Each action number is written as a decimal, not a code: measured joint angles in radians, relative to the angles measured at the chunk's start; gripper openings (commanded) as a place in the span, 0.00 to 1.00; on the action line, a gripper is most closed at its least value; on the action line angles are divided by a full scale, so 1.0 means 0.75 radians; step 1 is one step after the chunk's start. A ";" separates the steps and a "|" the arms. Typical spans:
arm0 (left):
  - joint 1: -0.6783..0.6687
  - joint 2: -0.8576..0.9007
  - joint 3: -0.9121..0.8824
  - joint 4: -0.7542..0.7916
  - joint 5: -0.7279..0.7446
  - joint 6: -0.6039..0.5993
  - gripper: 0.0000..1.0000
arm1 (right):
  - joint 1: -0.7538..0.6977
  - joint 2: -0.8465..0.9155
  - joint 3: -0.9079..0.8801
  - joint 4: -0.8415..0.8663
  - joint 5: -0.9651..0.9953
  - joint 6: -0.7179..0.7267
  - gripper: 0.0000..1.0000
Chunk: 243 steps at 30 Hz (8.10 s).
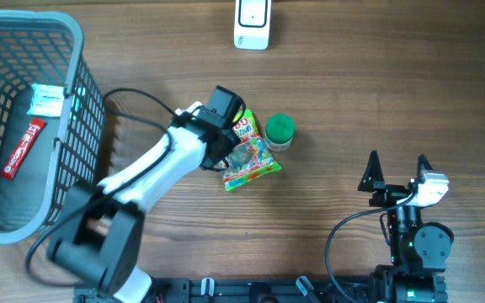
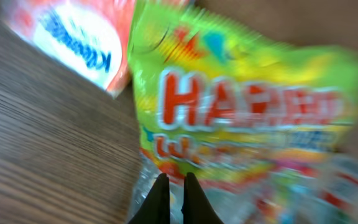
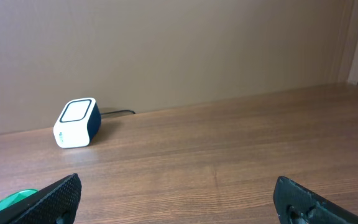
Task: Scan the item barcode
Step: 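Lower the Haribo bag beside the jar and release it, then grasp the mint-green Zappy wipes pack in the basket with the left gripper, then place the wipes pack on the table right of the jar, then grasp the red Nescafé stick in the basket with the left gripper, then place the Nescafé stick beside the wipes and retract the left arm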
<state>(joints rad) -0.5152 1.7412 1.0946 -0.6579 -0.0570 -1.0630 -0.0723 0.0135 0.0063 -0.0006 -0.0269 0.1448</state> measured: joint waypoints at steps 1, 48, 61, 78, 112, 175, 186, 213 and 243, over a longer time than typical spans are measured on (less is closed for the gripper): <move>0.000 0.059 -0.003 -0.001 0.025 0.000 0.04 | 0.000 0.000 0.000 0.000 0.000 0.000 1.00; 1.395 0.044 0.512 -0.239 0.047 0.121 1.00 | 0.000 0.000 0.000 0.000 0.003 0.000 1.00; 1.335 0.423 0.515 0.227 0.144 0.117 0.78 | 0.000 0.000 0.000 0.000 0.003 0.000 1.00; 1.509 -0.194 0.492 -0.211 0.174 0.179 0.04 | 0.000 0.000 0.000 0.000 0.003 0.000 1.00; -0.459 0.517 0.494 0.638 0.511 0.597 0.84 | 0.000 0.000 0.000 0.000 0.003 0.000 1.00; 1.538 0.559 0.694 -0.543 -0.450 -0.573 0.04 | 0.000 0.000 0.000 0.000 0.003 0.000 0.99; 1.548 0.102 0.806 -0.635 0.066 -0.292 0.04 | 0.000 0.000 0.000 -0.001 0.003 0.000 1.00; -0.242 0.279 0.728 0.214 0.044 0.521 0.04 | 0.000 0.000 0.000 0.000 0.003 0.000 1.00; -0.320 -0.087 1.022 0.357 -0.157 1.024 1.00 | 0.000 0.000 0.000 0.000 0.003 0.000 1.00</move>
<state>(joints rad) -0.7551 1.6760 1.8614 -0.3904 -0.1745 -0.2947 -0.0723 0.0135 0.0063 -0.0006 -0.0246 0.1448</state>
